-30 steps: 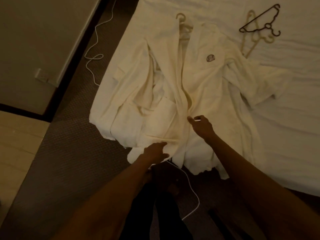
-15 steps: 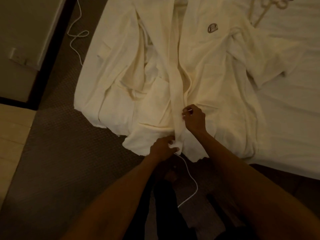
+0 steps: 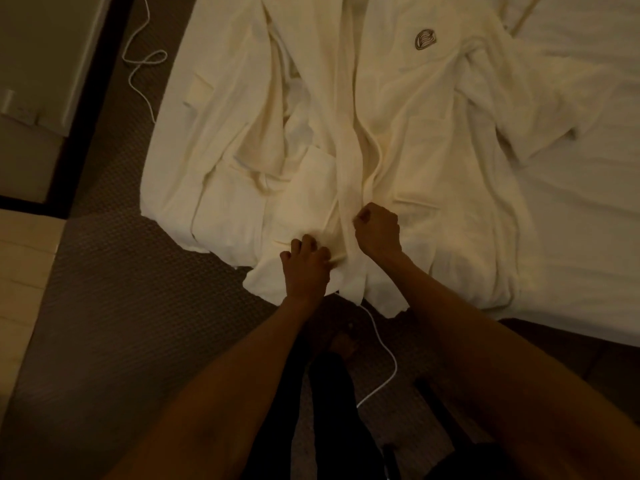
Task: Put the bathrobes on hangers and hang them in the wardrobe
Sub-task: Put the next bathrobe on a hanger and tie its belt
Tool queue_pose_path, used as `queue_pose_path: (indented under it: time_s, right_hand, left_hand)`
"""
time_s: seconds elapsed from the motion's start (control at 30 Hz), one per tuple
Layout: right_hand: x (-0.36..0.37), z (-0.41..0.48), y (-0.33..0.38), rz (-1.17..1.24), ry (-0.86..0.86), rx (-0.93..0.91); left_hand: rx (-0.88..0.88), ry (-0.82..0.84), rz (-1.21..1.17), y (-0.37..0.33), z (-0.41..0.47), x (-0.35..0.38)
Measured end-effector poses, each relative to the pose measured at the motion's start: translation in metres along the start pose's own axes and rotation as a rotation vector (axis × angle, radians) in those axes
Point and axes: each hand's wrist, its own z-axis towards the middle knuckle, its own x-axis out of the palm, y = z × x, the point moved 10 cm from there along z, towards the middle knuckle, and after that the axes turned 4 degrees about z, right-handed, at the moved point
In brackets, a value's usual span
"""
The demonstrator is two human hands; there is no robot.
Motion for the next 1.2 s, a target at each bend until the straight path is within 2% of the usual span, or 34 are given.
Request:
queue_pose_path:
  time_s: [0.07,0.2,0.27,0.33,0.43,0.5,0.53,0.6,0.7,0.8,0.87,0.97,1.1,1.2]
  right_hand:
    - [0.005,-0.006,0.000,0.040,0.047,-0.002]
    - [0.010,-0.015,-0.004,0.053,0.068,0.031]
    - [0.003,-0.017,-0.006,0.031,0.031,-0.011]
    - [-0.010,-0.019,-0.008,0.078,-0.011,0.002]
    - [-0.023,-0.014,-0.025,0.212,-0.021,0.084]
    - [-0.026,-0.008,-0.051,0.334,-0.023,0.252]
    - [-0.029,-0.006,-0.061,0.373,-0.046,0.332]
    - [-0.040,-0.003,-0.063,0.385,-0.124,0.393]
    - [-0.070,0.003,-0.028,0.226,-0.362,0.264]
    - [-0.077,0.013,0.044,0.149,-0.494,-0.081]
    - [-0.065,0.028,0.084,0.176,-0.425,-0.211]
    - [-0.025,0.062,0.117,0.166,-0.144,-0.082]
    - [0.021,0.086,0.119,-0.002,0.116,0.165]
    - [0.017,0.094,0.119,-0.124,0.102,0.118]
  left_hand:
    - [-0.041,0.050,-0.069,-0.003,-0.003,0.010]
    - [-0.101,0.348,-0.610,-0.007,-0.025,0.040]
    - [-0.071,0.407,-0.739,0.000,-0.027,0.032]
    - [-0.071,0.360,-0.736,0.015,-0.016,0.011]
    - [-0.160,0.060,-0.705,0.048,0.017,-0.037]
    - [-0.249,-0.082,-0.732,0.065,0.043,-0.059]
    - [-0.304,-0.069,-0.755,0.069,0.057,-0.061]
    - [-0.368,0.097,-0.789,0.068,0.085,-0.048]
    - [-0.301,0.319,-0.733,0.055,0.108,-0.029]
    - [-0.270,0.284,-0.831,0.063,0.117,-0.042]
    - [-0.265,0.266,-0.916,0.072,0.113,-0.051]
    - [-0.330,0.299,-1.045,0.084,0.101,-0.057]
    - [-0.272,0.559,-1.138,0.067,0.102,-0.064]
    - [-0.166,0.816,-1.056,0.056,0.113,-0.064]
